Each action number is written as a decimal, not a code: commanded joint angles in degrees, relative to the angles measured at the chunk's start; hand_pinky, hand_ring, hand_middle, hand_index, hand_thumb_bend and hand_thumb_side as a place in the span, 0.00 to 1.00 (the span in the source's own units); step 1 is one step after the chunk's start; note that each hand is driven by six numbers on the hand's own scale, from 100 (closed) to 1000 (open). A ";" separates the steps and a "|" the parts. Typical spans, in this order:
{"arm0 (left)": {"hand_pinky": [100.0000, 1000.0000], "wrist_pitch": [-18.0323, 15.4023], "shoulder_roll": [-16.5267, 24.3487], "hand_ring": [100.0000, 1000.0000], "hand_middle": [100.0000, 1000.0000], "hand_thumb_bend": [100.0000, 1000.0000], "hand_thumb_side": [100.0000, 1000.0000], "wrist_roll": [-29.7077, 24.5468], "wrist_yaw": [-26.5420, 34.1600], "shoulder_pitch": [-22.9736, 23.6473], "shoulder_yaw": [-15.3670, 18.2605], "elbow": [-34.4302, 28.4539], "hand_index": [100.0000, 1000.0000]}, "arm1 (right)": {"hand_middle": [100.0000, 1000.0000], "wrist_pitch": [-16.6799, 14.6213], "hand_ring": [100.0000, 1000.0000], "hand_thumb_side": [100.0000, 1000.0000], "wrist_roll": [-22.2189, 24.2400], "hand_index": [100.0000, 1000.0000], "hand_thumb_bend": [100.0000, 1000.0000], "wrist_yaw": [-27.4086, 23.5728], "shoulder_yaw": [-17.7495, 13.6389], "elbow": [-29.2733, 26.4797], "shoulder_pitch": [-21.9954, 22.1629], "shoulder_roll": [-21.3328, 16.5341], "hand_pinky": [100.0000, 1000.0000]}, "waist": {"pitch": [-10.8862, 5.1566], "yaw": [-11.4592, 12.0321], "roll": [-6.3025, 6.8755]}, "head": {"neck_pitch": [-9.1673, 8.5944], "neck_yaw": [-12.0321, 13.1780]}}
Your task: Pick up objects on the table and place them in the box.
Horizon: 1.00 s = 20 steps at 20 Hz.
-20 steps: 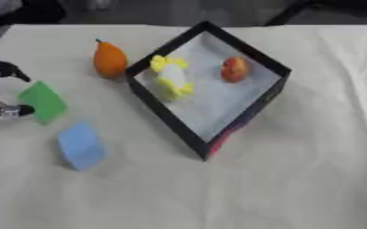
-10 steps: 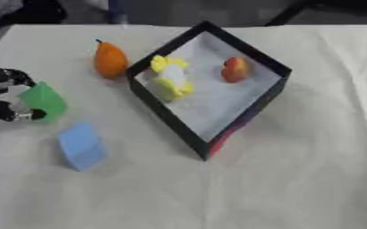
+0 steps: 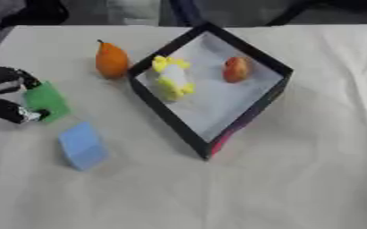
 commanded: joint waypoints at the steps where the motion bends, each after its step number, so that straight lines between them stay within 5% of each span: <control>1: 0.68 -0.10 2.77 0.63 0.47 0.07 0.20 -1.67 2.33 -0.21 -0.03 -2.31 0.60 | 0.58 0.12 0.64 0.48 0.13 0.80 0.00 0.41 -0.69 -0.23 -0.41 -1.25 0.93 | -0.96 0.08 0.68 | -0.04 0.19; 7: 0.66 -1.43 6.01 0.58 0.44 0.00 0.15 -0.67 7.94 -0.34 0.55 -9.80 0.56 | 0.58 0.15 0.64 0.47 0.13 0.80 0.00 0.26 -0.74 -0.27 -0.44 -1.48 0.93 | -1.15 0.23 0.83 | 0.27 -0.32; 14: 0.65 -6.48 4.72 0.56 0.43 0.00 0.16 -0.40 15.85 -5.48 1.13 -19.51 0.55 | 0.58 -0.11 0.64 0.47 0.17 0.80 0.00 -0.32 -0.61 -0.42 -0.91 -1.78 0.93 | -1.49 0.36 0.65 | 0.64 -1.56; 20: 0.64 -7.20 2.30 0.55 0.42 0.00 0.17 -7.28 29.69 -11.79 -0.19 -22.87 0.54 | 0.58 -0.11 0.64 0.47 0.33 0.80 0.00 -0.56 -0.43 -0.41 -1.40 -1.83 0.93 | -1.57 0.28 0.53 | 0.39 -2.50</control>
